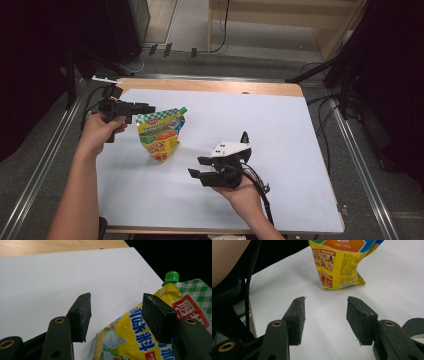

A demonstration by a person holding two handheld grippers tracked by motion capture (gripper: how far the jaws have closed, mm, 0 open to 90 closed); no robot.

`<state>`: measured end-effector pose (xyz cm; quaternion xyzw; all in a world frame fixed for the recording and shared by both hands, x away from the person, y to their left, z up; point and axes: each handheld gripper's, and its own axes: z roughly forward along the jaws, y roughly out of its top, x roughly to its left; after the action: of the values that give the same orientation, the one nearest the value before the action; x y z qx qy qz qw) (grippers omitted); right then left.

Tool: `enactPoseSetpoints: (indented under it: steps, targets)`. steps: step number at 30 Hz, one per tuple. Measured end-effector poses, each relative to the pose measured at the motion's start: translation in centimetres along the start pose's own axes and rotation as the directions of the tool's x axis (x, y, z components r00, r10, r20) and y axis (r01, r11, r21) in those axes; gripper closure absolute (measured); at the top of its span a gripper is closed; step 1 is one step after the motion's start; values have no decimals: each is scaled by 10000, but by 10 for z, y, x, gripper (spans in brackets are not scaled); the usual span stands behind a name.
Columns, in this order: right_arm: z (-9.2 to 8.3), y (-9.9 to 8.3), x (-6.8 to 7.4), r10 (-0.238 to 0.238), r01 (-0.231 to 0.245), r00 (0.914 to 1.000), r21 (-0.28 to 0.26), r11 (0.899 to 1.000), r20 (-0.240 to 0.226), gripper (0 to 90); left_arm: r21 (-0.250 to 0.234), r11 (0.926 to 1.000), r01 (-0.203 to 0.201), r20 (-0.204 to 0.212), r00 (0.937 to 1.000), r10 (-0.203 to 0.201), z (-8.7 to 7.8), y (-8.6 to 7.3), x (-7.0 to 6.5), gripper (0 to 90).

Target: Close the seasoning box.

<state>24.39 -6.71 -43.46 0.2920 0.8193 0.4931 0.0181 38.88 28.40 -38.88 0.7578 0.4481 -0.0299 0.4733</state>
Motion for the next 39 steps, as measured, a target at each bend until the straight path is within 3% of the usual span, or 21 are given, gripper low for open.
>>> enactPoseSetpoints:
  steps: [6, 8, 11, 17, 25, 39]
  targets:
    - [-14, 7, -5, 23, -20, 9999, -152, 9999, 168, 509, 248, 9961, -847, -50, 9964, 849, 5, -3, 1, 422]
    - [-20, 9, -8, 19, -15, 9997, -183, 9998, 258, 512, 373, 9931, -1114, -234, 9934, 1124, 7, -4, 1, 413]
    - [-26, 11, -12, 97, -86, 9993, -290, 9995, 369, 519, 492, 9931, -1064, -411, 9932, 1085, 10, -5, 2, 361]
    - [-39, 15, -20, 153, -133, 9984, -370, 9992, 547, 532, 217, 9954, -936, -389, 9948, 944, 10, -8, 6, 351]
    - [-63, 21, -31, 250, -204, 9962, -551, 9983, 839, 568, 354, 9958, -847, -552, 9947, 865, 11, -9, 6, 334]
    - [-95, 25, -49, 486, -395, 9901, -712, 9967, 1314, 665, 431, 9935, -1056, -569, 9925, 1080, 10, -10, 4, 333]
